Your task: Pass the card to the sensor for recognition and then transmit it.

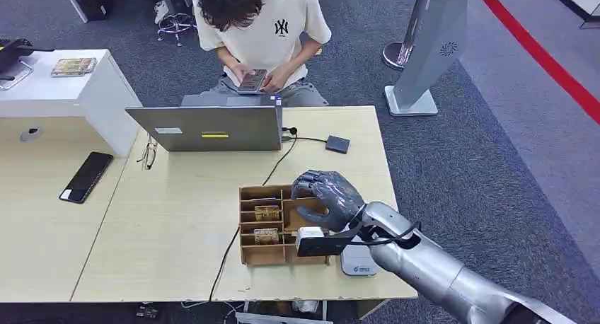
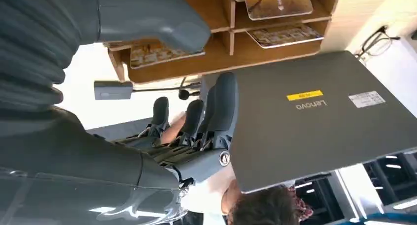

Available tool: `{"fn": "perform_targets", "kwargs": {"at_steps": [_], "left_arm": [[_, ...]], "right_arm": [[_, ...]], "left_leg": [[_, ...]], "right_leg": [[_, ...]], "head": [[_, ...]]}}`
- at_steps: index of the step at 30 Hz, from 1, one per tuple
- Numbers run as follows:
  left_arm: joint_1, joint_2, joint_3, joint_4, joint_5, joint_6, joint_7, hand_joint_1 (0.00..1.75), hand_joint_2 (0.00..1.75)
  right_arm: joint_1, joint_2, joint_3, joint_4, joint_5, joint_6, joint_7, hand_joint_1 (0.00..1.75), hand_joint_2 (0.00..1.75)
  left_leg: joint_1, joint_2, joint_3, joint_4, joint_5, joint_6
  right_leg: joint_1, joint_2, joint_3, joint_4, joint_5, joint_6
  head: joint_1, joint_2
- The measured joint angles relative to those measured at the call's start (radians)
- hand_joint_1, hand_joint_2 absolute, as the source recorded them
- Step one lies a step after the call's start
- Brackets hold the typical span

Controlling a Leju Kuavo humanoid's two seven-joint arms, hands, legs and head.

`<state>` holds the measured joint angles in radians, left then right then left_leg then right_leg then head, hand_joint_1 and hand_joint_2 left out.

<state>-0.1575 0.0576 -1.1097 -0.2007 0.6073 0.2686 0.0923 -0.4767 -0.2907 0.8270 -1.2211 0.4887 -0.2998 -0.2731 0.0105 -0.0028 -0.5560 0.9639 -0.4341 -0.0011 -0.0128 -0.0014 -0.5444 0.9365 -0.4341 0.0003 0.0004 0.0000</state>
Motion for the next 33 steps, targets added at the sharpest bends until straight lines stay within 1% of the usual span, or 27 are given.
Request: {"fn": "perform_targets", "kwargs": {"at_steps": [2, 3, 5, 6, 7, 9, 11, 12, 16, 17, 21, 22, 27, 29, 30, 31, 32, 33], "left_arm": [[0.000, 0.000, 0.000, 0.000, 0.000, -0.001, 0.000, 0.00, 0.00], [0.000, 0.000, 0.000, 0.000, 0.000, -0.001, 0.000, 0.00, 0.00], [0.000, -0.001, 0.001, 0.000, -0.001, -0.001, 0.001, 0.00, 0.00], [0.000, -0.002, 0.002, 0.000, -0.001, -0.001, 0.001, 0.00, 0.00], [0.000, -0.002, 0.003, 0.000, -0.002, -0.001, 0.001, 0.00, 0.00], [0.000, -0.003, 0.004, 0.000, -0.002, -0.001, 0.002, 0.00, 0.00], [0.000, -0.005, 0.005, 0.000, -0.005, 0.000, 0.002, 0.00, 0.00], [0.000, -0.005, 0.005, 0.000, -0.005, 0.000, 0.002, 0.00, 0.00], [0.000, -0.008, 0.006, 0.000, -0.007, 0.000, 0.005, 0.00, 0.00], [0.000, -0.008, 0.006, 0.000, -0.008, 0.000, 0.005, 0.00, 0.00], [0.000, -0.008, 0.006, 0.000, -0.008, 0.000, 0.005, 0.00, 0.00], [0.000, -0.008, 0.006, 0.000, -0.008, 0.000, 0.005, 0.00, 0.00], [0.000, -0.008, 0.006, 0.000, -0.009, -0.001, 0.005, 0.00, 0.00], [0.000, -0.008, 0.006, 0.000, -0.009, -0.001, 0.005, 0.00, 0.00], [0.000, -0.008, 0.006, 0.000, -0.009, -0.001, 0.005, 0.00, 0.00], [0.000, -0.008, 0.006, 0.000, -0.009, -0.001, 0.005, 0.00, 0.00], [0.000, -0.008, 0.006, 0.000, -0.009, 0.000, 0.005, 0.00, 0.00], [0.000, -0.009, 0.006, 0.000, -0.009, 0.000, 0.005, 0.00, 0.00]], "right_arm": [[-0.001, 0.002, 0.001, 0.009, -0.001, 0.004, 0.002, 0.77, 1.75], [-0.002, 0.003, 0.001, 0.013, -0.003, 0.006, 0.003, 0.72, 1.75], [-0.006, 0.004, 0.001, 0.022, -0.003, 0.007, 0.010, 0.72, 1.75], [-0.007, 0.005, 0.001, 0.026, -0.003, 0.007, 0.010, 0.75, 1.75], [-0.009, 0.006, 0.001, 0.031, -0.003, 0.007, 0.011, 0.73, 1.75], [-0.011, 0.008, 0.001, 0.040, -0.003, 0.007, 0.013, 0.77, 1.75], [-0.013, 0.011, 0.001, 0.051, -0.003, 0.010, 0.016, 0.75, 1.75], [-0.014, 0.012, 0.001, 0.056, -0.003, 0.011, 0.018, 0.79, 1.75], [-0.022, 0.018, -0.001, 0.085, -0.027, 0.023, 0.024, 0.82, 1.75], [-0.025, 0.020, -0.002, 0.092, -0.033, 0.025, 0.025, 0.80, 1.75], [-0.030, 0.023, -0.007, 0.113, -0.040, 0.027, 0.026, 0.89, 1.75], [-0.030, 0.024, -0.008, 0.117, -0.040, 0.027, 0.026, 0.84, 1.75], [-0.035, 0.027, -0.009, 0.135, -0.041, 0.028, 0.026, 0.89, 1.75], [-0.037, 0.028, -0.011, 0.142, -0.041, 0.027, 0.026, 0.94, 1.75], [-0.037, 0.029, -0.013, 0.146, -0.041, 0.027, 0.026, 0.99, 1.75], [-0.038, 0.029, -0.015, 0.149, -0.041, 0.027, 0.026, 1.10, 1.75], [-0.039, 0.030, -0.017, 0.152, -0.041, 0.026, 0.026, 1.13, 1.75], [-0.040, 0.031, -0.019, 0.155, -0.042, 0.026, 0.026, 1.38, 1.75]], "left_leg": [[0.000, 0.000, 0.000, 0.000, 0.000, 0.000], [0.000, 0.000, 0.000, 0.000, 0.000, 0.000], [0.000, 0.000, 0.000, 0.000, 0.000, 0.000], [0.000, 0.000, 0.000, 0.000, 0.000, 0.000], [0.000, 0.000, 0.000, 0.000, 0.000, 0.000], [0.000, 0.000, 0.000, 0.000, 0.000, 0.000], [0.000, 0.000, 0.000, 0.000, 0.000, 0.000], [0.000, 0.000, 0.000, 0.000, 0.000, 0.000], [0.000, 0.000, 0.000, 0.000, 0.000, 0.000], [0.000, 0.000, 0.000, 0.000, 0.000, 0.000], [0.000, 0.000, 0.000, 0.000, 0.000, 0.000], [0.000, 0.000, 0.000, 0.000, 0.000, 0.000], [0.000, 0.000, 0.000, 0.000, 0.000, 0.000], [0.000, 0.000, 0.000, 0.000, 0.000, 0.000], [0.000, 0.000, 0.000, 0.000, 0.000, 0.000], [0.000, 0.000, 0.000, 0.000, 0.000, 0.000], [0.000, 0.000, 0.000, 0.000, 0.000, 0.000], [0.000, 0.000, 0.000, 0.000, 0.000, 0.000]], "right_leg": [[0.000, 0.000, 0.000, 0.000, 0.000, 0.000], [0.000, 0.000, 0.000, 0.000, 0.000, 0.000], [0.000, 0.000, 0.000, 0.000, 0.000, 0.000], [0.000, 0.000, 0.000, 0.000, 0.000, 0.000], [0.000, 0.000, 0.000, 0.000, 0.000, 0.000], [0.000, 0.000, 0.000, 0.000, 0.000, 0.000], [0.000, 0.000, 0.000, 0.000, 0.000, 0.000], [0.000, 0.000, 0.000, 0.000, 0.000, 0.000], [0.000, 0.000, 0.000, 0.000, 0.000, 0.000], [0.000, 0.000, 0.000, 0.000, 0.000, 0.000], [0.000, 0.000, 0.000, 0.000, 0.000, 0.000], [0.000, 0.000, 0.000, 0.000, 0.000, 0.000], [0.000, 0.000, 0.000, 0.000, 0.000, 0.000], [0.000, 0.000, 0.000, 0.000, 0.000, 0.000], [0.000, 0.000, 0.000, 0.000, 0.000, 0.000], [0.000, 0.000, 0.000, 0.000, 0.000, 0.000], [0.000, 0.000, 0.000, 0.000, 0.000, 0.000], [0.000, 0.000, 0.000, 0.000, 0.000, 0.000]], "head": [[0.000, 0.000], [0.000, 0.000], [0.000, 0.000], [0.000, 0.000], [0.000, 0.000], [0.000, 0.000], [0.000, 0.000], [0.000, 0.000], [0.000, 0.000], [0.000, 0.000], [0.000, 0.000], [0.000, 0.000], [0.000, 0.000], [0.000, 0.000], [0.000, 0.000], [0.000, 0.000], [0.000, 0.000], [0.000, 0.000]]}}
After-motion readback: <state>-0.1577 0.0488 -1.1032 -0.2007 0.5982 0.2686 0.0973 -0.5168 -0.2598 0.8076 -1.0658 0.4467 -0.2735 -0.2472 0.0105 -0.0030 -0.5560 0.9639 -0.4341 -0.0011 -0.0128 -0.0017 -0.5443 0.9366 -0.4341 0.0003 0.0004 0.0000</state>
